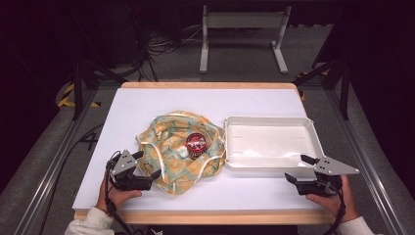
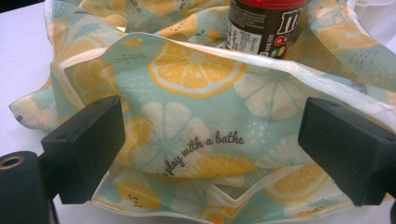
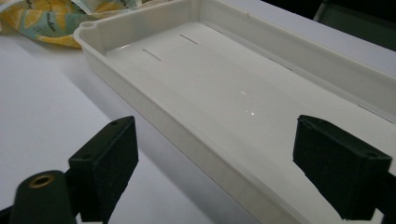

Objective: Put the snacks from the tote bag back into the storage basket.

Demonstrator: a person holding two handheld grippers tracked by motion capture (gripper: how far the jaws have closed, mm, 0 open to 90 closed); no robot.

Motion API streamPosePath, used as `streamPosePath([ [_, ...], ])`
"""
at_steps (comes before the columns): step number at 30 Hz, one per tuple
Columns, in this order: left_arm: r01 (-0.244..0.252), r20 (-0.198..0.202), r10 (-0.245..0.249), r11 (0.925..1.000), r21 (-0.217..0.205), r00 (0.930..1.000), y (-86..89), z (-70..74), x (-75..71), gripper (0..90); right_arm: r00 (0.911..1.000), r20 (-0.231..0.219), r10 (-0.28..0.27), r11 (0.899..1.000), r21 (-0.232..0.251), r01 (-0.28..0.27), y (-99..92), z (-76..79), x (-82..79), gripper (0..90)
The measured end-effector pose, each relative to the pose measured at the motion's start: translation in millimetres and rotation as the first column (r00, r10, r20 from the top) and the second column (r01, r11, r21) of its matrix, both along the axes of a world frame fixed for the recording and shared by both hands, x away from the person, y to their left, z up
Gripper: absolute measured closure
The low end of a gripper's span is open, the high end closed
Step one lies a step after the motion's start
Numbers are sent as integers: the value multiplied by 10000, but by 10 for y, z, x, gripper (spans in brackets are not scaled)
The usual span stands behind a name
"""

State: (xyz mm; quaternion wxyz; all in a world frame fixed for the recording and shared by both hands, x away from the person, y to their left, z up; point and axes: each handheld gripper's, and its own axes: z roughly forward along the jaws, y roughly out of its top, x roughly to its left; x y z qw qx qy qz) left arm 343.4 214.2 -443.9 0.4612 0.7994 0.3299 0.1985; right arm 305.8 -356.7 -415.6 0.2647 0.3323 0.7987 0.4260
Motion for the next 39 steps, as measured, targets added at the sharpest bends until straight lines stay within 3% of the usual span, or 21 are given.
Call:
streamPosePath([
  [18,222,67,-222,9997,46,9997,-59,9,47,79,9993,-357,105,9998,-155,-110,-18,61,13,146],
  [32,296,44,-296,9995,65,9996,-36,6,-10,80,9881,-1089,1089,9907,-693,-1168,189,266,214,173],
  [39,316,72,-317,9994,110,9995,-70,13,0,80,9814,-1120,1556,9823,-871,-1657,358,289,357,173],
])
